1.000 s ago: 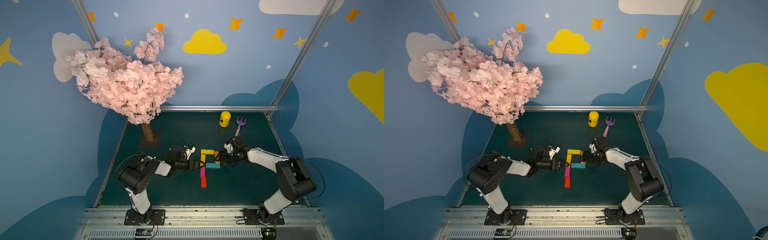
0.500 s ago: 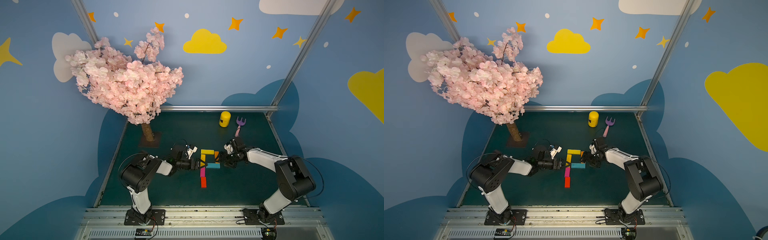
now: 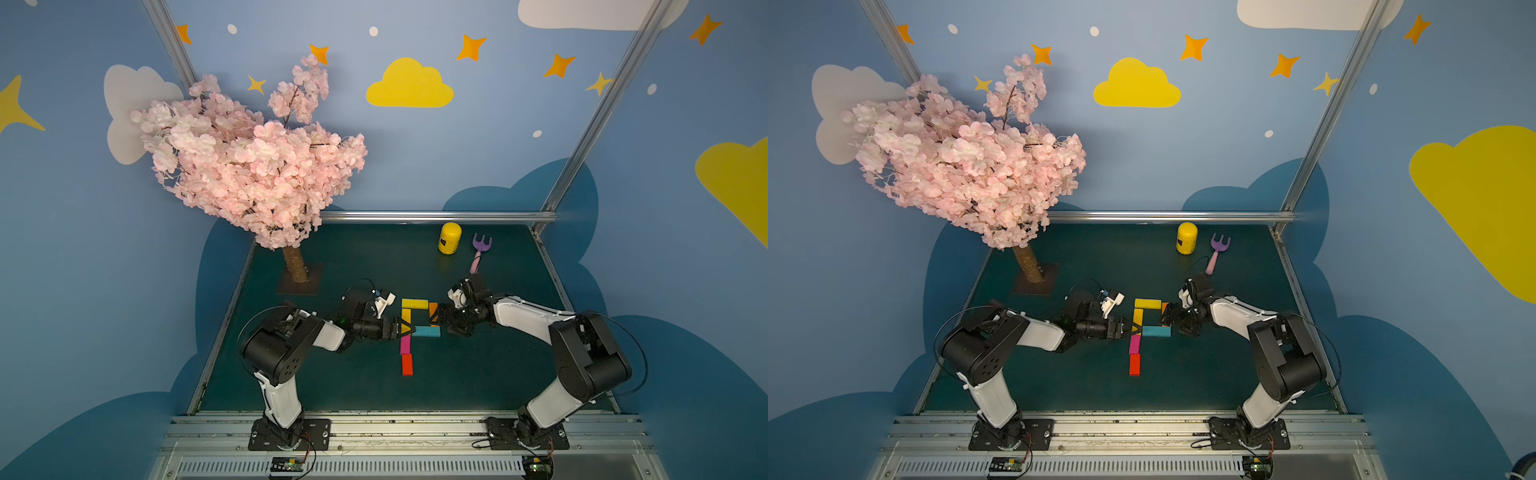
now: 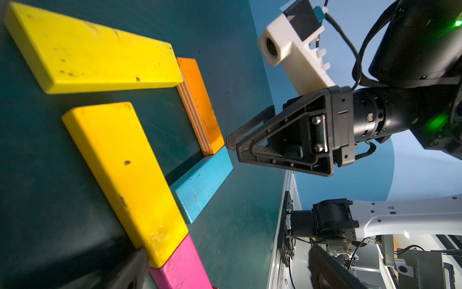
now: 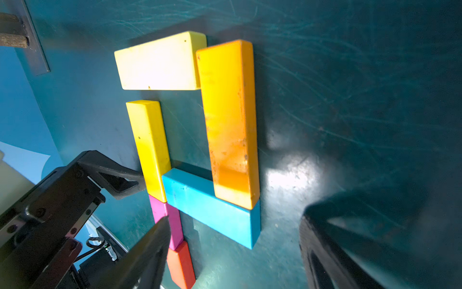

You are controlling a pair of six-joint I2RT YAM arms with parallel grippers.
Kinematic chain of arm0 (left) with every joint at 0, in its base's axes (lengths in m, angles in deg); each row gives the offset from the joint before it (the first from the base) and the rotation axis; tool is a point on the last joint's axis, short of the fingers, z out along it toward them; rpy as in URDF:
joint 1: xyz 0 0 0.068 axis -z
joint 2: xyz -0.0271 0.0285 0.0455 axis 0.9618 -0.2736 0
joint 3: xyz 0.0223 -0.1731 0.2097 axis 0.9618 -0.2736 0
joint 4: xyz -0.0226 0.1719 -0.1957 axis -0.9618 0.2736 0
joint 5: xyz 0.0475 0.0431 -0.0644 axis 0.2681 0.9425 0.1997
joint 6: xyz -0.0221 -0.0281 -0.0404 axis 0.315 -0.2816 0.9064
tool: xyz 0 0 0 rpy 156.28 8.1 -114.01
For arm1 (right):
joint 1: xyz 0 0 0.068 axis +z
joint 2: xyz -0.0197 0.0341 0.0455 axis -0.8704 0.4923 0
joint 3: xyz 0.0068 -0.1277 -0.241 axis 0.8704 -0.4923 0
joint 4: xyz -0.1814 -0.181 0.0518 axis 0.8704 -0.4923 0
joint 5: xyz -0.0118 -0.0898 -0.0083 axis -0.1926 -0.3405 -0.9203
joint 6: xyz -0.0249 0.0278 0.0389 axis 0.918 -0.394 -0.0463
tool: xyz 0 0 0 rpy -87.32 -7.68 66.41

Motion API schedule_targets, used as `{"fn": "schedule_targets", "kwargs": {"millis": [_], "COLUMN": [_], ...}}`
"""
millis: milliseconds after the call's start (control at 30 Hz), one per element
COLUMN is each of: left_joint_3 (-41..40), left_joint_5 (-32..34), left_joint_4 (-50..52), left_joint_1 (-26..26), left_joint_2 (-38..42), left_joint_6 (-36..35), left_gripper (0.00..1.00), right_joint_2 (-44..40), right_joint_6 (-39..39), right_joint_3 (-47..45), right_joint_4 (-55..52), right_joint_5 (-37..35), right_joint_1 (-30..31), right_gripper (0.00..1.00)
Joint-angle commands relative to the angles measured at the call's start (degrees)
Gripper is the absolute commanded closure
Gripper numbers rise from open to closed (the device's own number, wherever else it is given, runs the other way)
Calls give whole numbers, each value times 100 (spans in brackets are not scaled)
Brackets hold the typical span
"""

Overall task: Assemble the letter p with building blocks
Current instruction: Adjust the building block at the center of the board.

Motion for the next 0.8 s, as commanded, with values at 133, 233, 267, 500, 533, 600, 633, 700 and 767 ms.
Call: {"fn": "schedule_targets", "kwargs": {"millis": [133,233,267,500,533,600,633,700,767], "left_joint_3": [61,72,70,59,49,31,18,-12,-16], "left_joint_5": [-69,-69,-71,-32,16,107,184,304,376], "left_joint_4": [-181,-179,-181,-114,-67,123,280,660,1180], "left_joint_1": [45,63,64,63,56,22,-10,-79,-113], "left_joint_2": [-71,-75,-77,-35,3,126,233,455,723], "left_joint_6": [60,62,64,14,-15,-122,-205,-406,-691], "left_gripper": [0,0,0,0,0,0,0,0,0], "right_joint_2": [50,52,51,25,16,-1,-10,-36,-62], "right_joint_6": [-30,-41,-43,-32,-27,-19,-9,8,26], "right_joint_3": [-78,-86,-79,-78,-78,-63,-53,-47,-43], "right_joint_4": [42,67,63,34,25,1,-17,-50,-73], "right_joint_5": [35,29,31,18,18,9,2,-11,-17], "right_joint_1": [52,63,70,76,68,74,74,70,68], "right_gripper": [19,19,19,19,19,19,19,19,19]}}
